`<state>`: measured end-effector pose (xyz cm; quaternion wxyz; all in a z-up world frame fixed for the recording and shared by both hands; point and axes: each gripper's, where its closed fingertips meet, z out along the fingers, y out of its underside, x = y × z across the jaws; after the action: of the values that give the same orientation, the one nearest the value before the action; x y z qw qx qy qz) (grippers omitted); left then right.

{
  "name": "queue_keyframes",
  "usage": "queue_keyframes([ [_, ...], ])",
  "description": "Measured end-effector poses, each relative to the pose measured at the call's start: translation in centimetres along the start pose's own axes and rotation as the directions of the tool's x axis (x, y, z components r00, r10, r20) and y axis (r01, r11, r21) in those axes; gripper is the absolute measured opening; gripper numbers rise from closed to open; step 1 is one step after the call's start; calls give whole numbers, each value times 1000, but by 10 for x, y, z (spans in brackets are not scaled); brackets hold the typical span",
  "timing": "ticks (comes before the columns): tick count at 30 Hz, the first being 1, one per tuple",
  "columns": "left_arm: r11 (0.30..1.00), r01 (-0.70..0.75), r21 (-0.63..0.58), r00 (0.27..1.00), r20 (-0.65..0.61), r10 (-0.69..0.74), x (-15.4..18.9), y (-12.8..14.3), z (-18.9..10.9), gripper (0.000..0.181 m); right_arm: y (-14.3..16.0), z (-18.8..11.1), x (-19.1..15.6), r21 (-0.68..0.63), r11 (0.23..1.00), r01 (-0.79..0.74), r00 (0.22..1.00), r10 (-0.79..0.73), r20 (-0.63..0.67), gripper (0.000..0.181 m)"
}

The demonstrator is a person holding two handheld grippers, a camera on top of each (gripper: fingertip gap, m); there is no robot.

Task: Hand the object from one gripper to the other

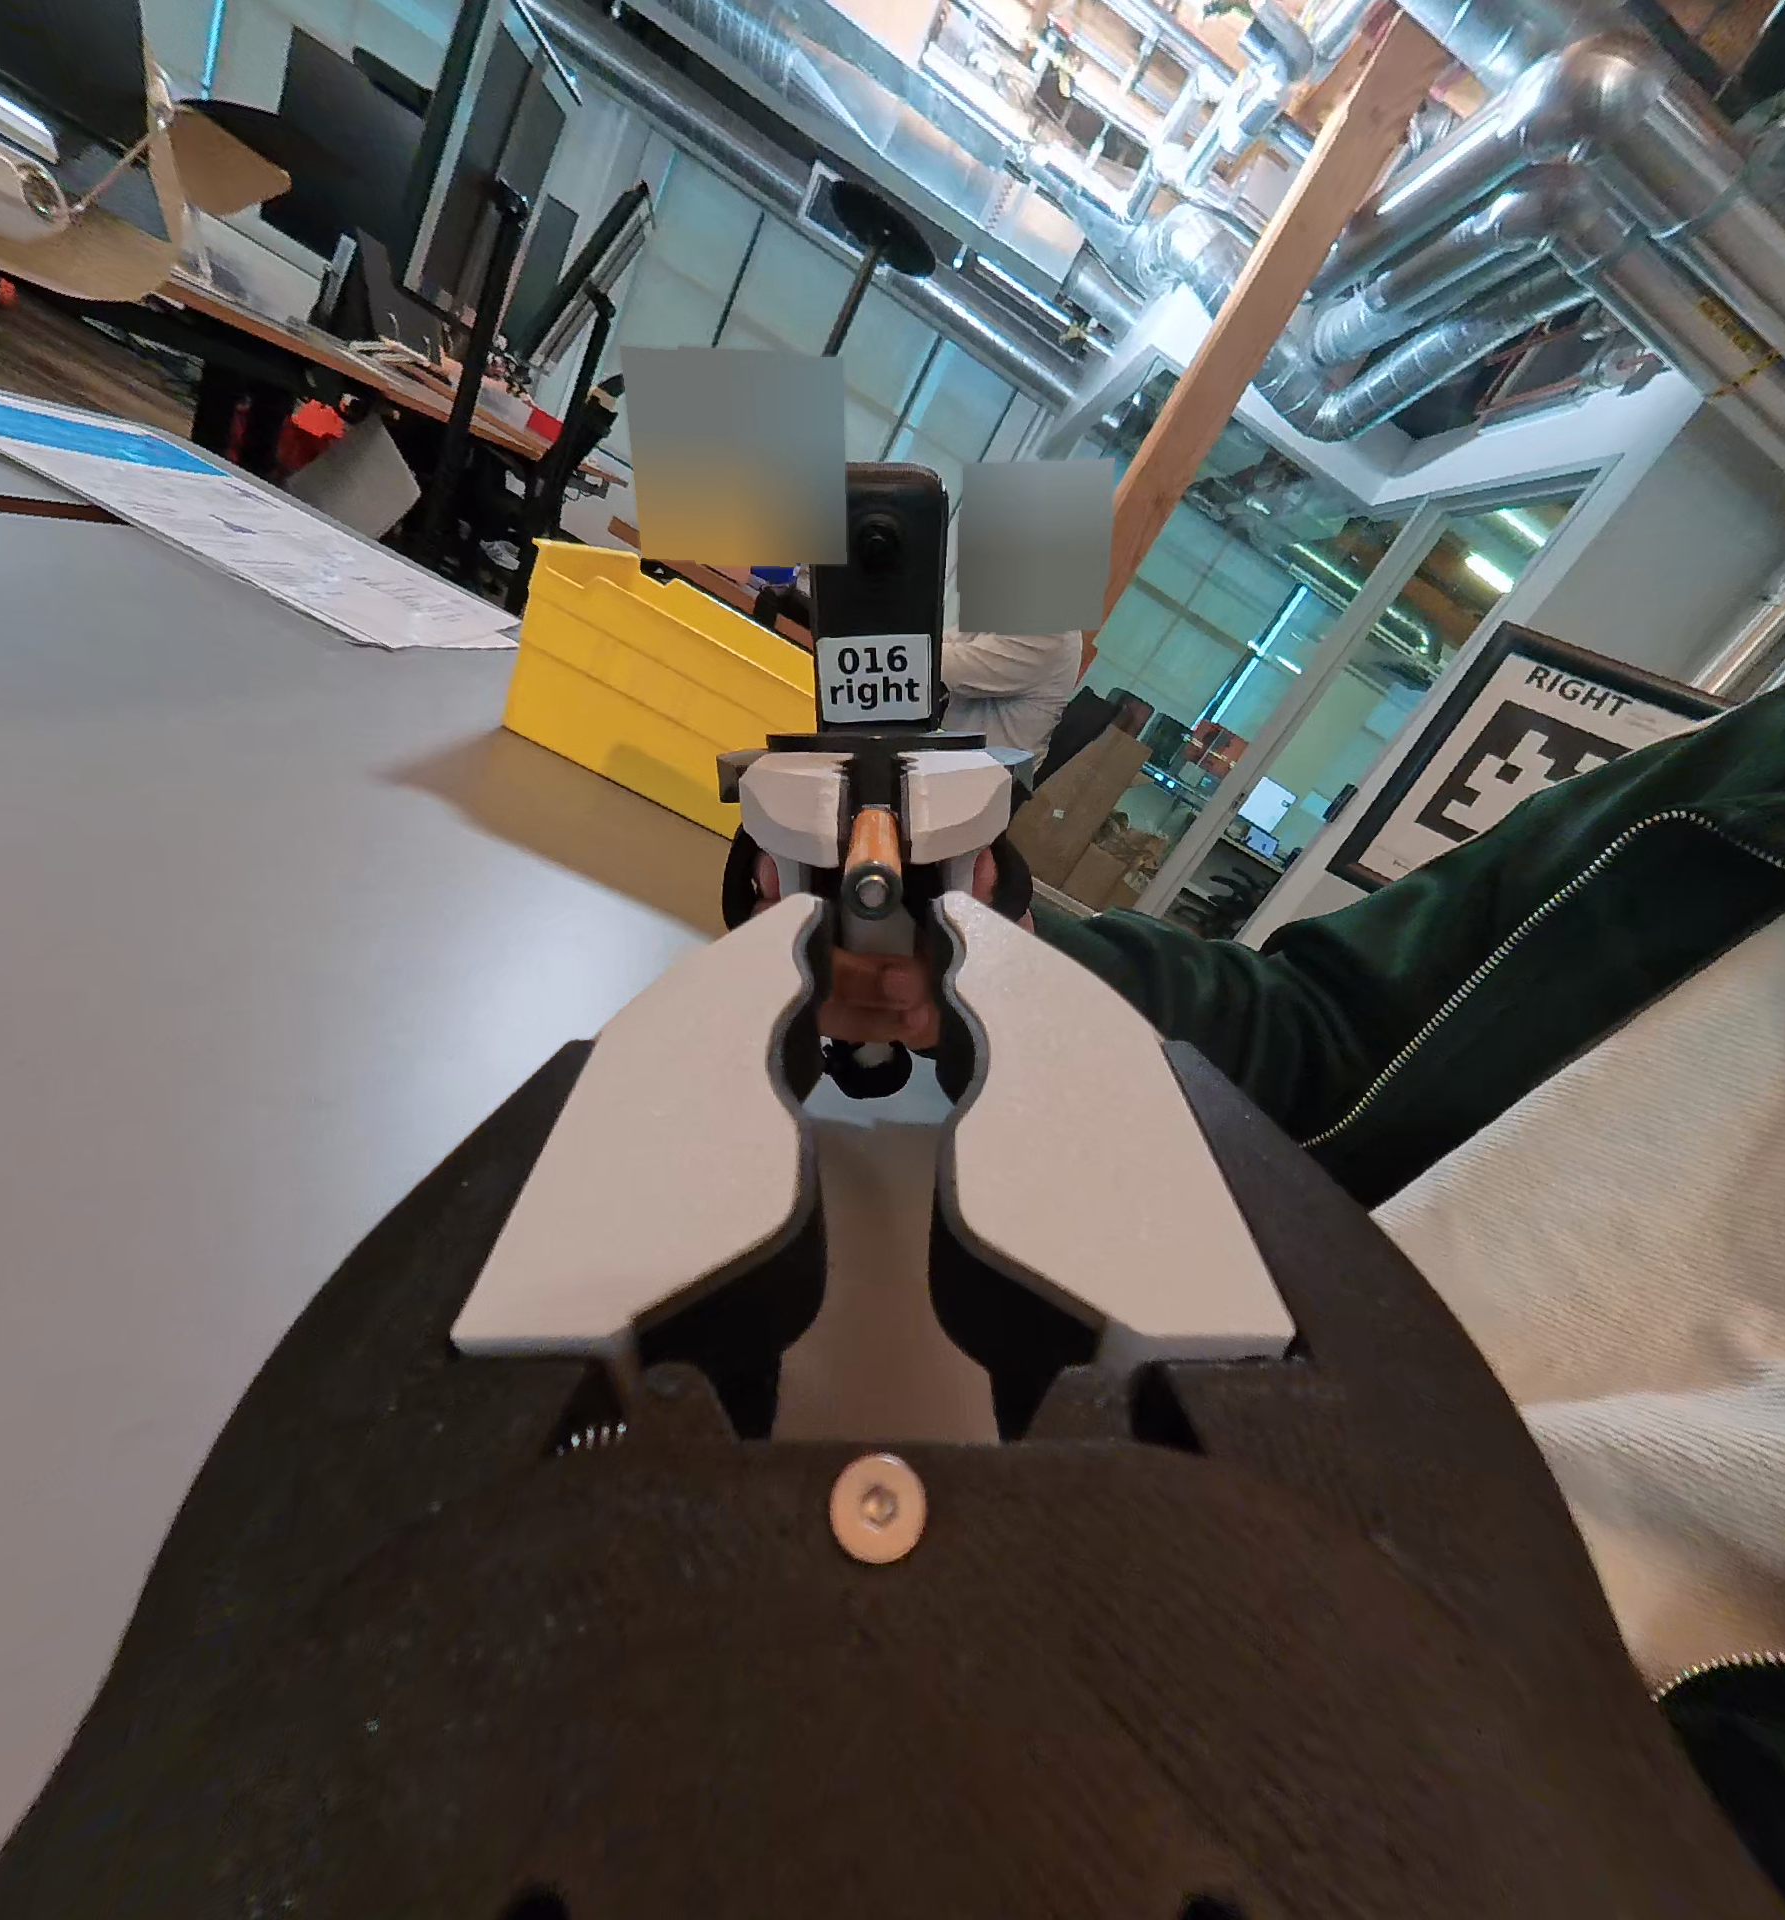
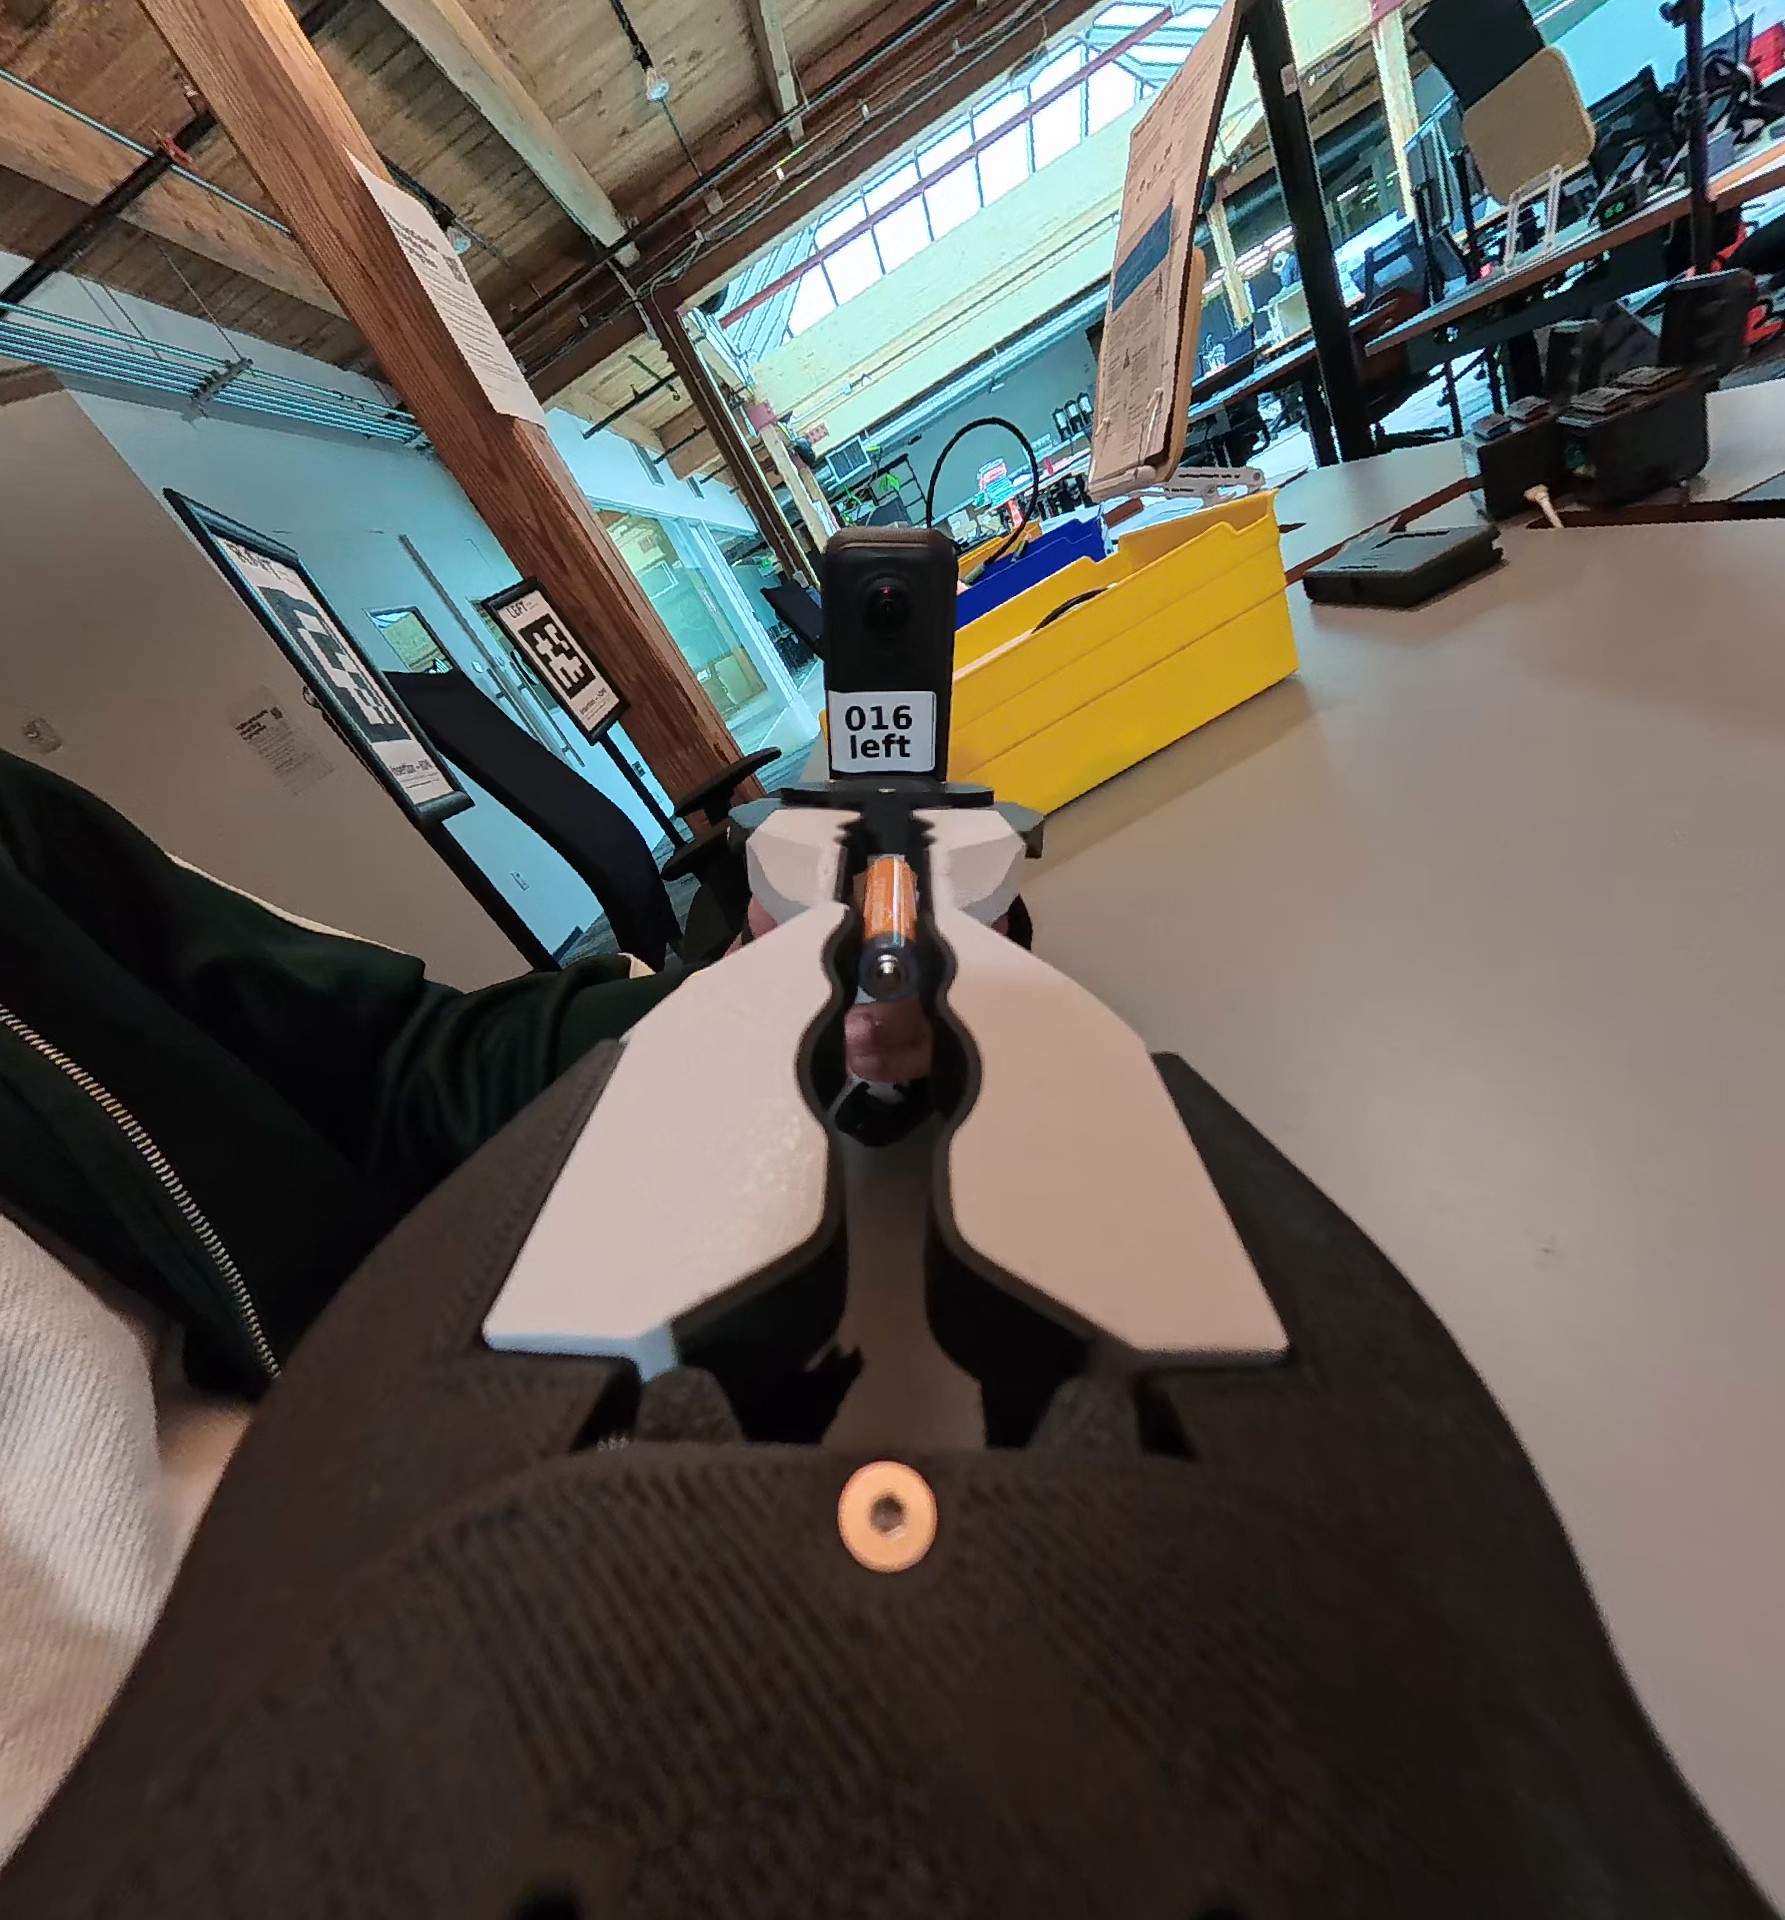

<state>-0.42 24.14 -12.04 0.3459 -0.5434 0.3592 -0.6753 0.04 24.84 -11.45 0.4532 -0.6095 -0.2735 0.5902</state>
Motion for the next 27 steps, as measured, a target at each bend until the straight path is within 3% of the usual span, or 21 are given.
queue_keyframes([
  [17,1000,-21,-13,999,25,21,-1,-1,-1,11,6,4,0,-22,1000,17,1000,-17,0,11],
  [21,1000,-23,-2,999,49,23,-5,-3,-4,11,-8,-5,10,56,997,47,996,-43,-77,34],
  [27,998,6,60,999,32,-8,-5,-11,-8,11,-25,-20,19,153,985,73,989,-51,-142,37],
])
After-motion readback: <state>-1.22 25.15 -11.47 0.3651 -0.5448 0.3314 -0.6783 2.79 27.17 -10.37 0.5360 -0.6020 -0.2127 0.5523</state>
